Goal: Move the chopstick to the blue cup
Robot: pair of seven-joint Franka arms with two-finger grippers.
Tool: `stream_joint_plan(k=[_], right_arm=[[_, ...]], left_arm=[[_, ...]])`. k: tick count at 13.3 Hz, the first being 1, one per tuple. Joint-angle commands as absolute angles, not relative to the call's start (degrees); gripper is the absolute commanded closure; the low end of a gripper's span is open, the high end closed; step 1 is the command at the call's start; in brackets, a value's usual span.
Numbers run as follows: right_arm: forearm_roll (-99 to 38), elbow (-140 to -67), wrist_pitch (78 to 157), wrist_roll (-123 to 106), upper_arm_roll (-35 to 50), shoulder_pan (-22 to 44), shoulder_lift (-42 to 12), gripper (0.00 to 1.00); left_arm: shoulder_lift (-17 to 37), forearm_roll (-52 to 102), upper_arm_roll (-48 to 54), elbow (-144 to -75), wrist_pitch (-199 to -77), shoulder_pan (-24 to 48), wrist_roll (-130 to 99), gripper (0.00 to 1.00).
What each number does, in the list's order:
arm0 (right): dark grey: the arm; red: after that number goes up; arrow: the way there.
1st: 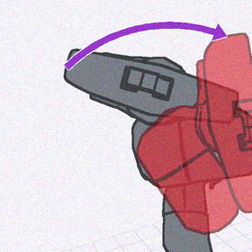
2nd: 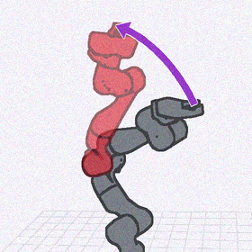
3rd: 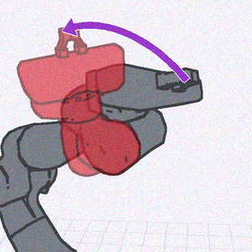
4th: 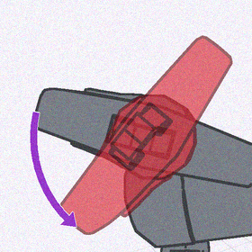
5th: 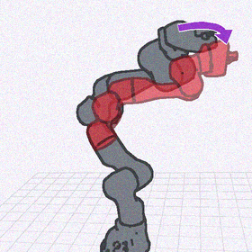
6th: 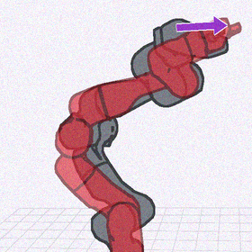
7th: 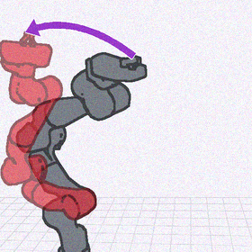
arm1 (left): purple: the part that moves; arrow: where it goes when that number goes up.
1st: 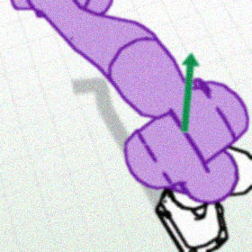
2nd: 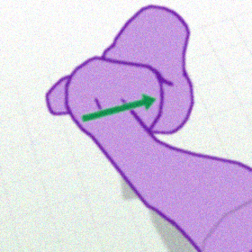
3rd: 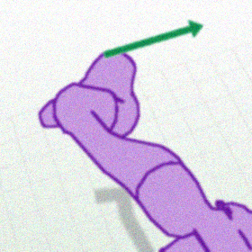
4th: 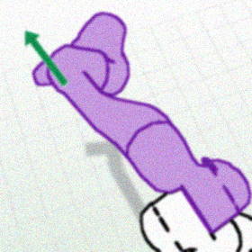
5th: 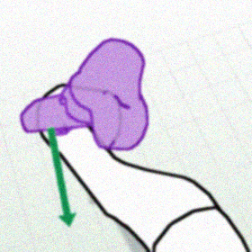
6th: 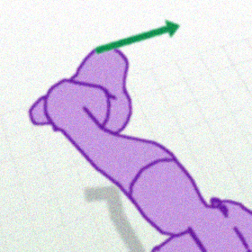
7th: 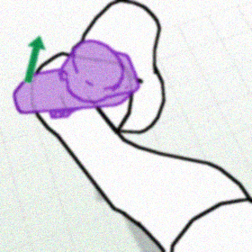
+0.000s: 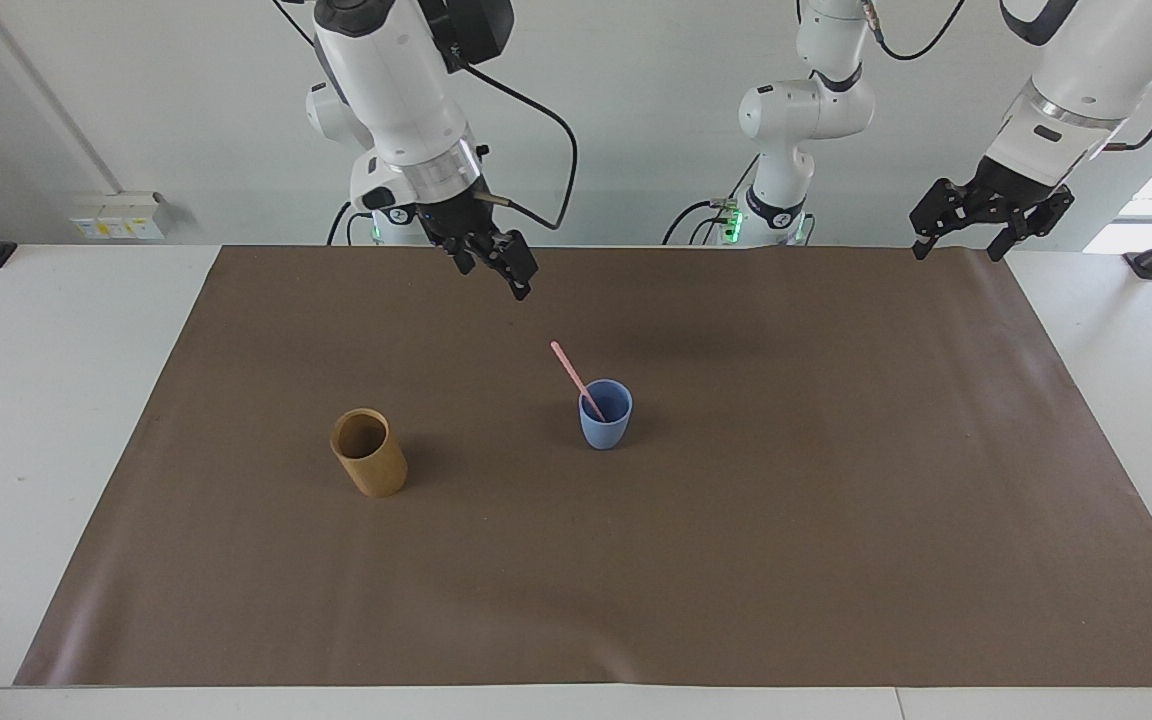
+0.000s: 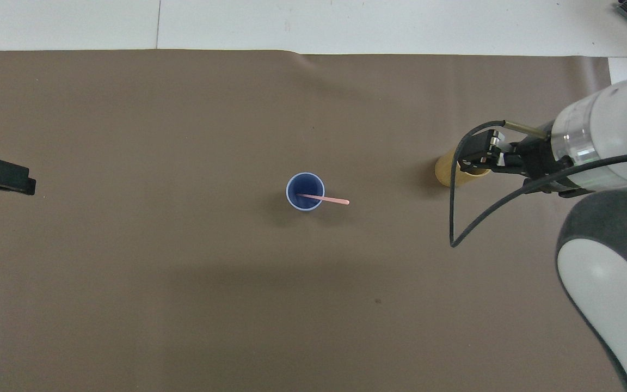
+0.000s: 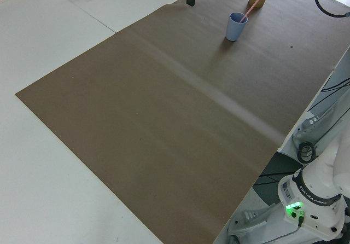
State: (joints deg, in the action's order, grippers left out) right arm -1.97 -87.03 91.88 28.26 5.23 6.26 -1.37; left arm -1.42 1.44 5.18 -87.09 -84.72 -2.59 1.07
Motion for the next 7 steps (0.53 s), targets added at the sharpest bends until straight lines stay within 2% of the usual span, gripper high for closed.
stream_joint_plan(k=[1,7], right_arm=[[0.61,-88.77,90.80,17.70,5.80,3.26,2.01,0.00],[2.99,-88.16,87.36,10.55,5.80,-0.70,3.43,0.00]], left_arm=[[-2.72,1.93,5.19,-88.33,-84.90,-2.81,0.53,0.00],[-2.72,1.93,5.19,-88.33,-84.90,-2.81,0.53,0.00]])
